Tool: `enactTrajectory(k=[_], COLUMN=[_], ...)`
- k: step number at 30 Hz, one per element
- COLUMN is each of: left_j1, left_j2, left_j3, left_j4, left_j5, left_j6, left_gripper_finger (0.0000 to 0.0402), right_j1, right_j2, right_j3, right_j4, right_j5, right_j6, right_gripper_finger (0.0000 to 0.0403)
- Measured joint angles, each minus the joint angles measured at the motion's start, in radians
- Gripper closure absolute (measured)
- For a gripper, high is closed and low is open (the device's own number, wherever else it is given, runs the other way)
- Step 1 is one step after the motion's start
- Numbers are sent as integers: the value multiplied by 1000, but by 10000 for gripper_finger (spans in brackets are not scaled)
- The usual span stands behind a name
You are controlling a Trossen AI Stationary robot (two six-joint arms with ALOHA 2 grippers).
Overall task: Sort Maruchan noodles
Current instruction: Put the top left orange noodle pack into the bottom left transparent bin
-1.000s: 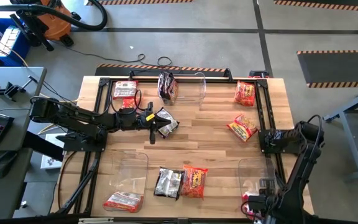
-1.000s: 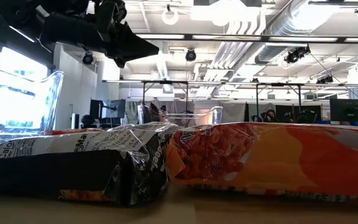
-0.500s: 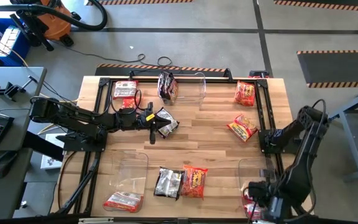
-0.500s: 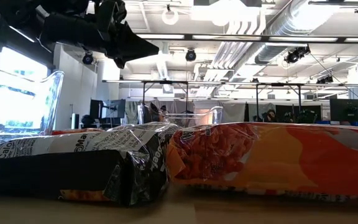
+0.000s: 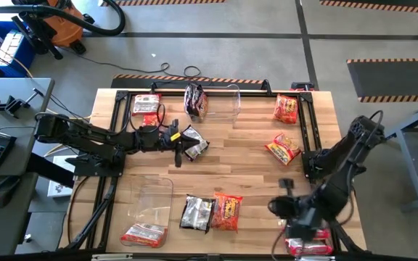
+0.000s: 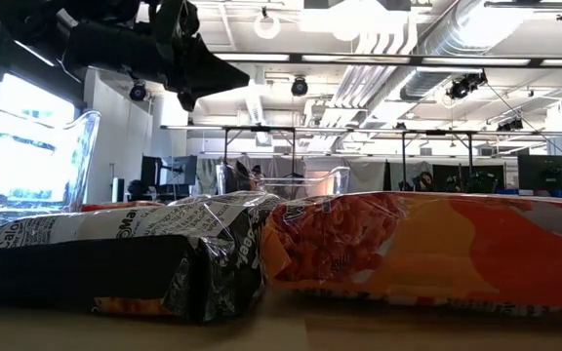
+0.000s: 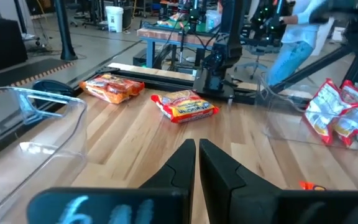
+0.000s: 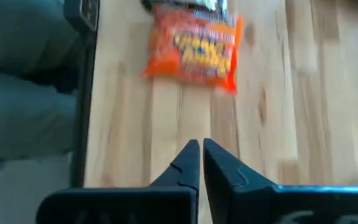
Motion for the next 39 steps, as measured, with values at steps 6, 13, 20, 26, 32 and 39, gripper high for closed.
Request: enactTrajectory(k=[6,13,20,26,32,39], left_j1=[47,121,133,134,134,134], left_j2=[-72,-272,-473,-493,-402,-284], left_j3=[0,0,47,112,113,113], left_j4=[-111,-430,-964,-1384,-1591,-1647], left_j5=[1,-3,-86,-158,-157,-187], left_j6=[-9,-138,-250,-447,-566,-639], left_gripper_finger=[390,388,340,280,248,243], right_j1=[-164,-441,-666,-810,-909,-984], right_j2=[-136,-260,-299,-299,-298,-298], right_j3=[-430,-729,-752,-751,-751,-751], right_j4=[644,1170,1225,1218,1215,1215], right_j5=[-101,-222,-340,-452,-524,-601], right_j6=[-227,-550,-777,-843,-900,-916], right_gripper_finger=[402,403,403,403,403,403])
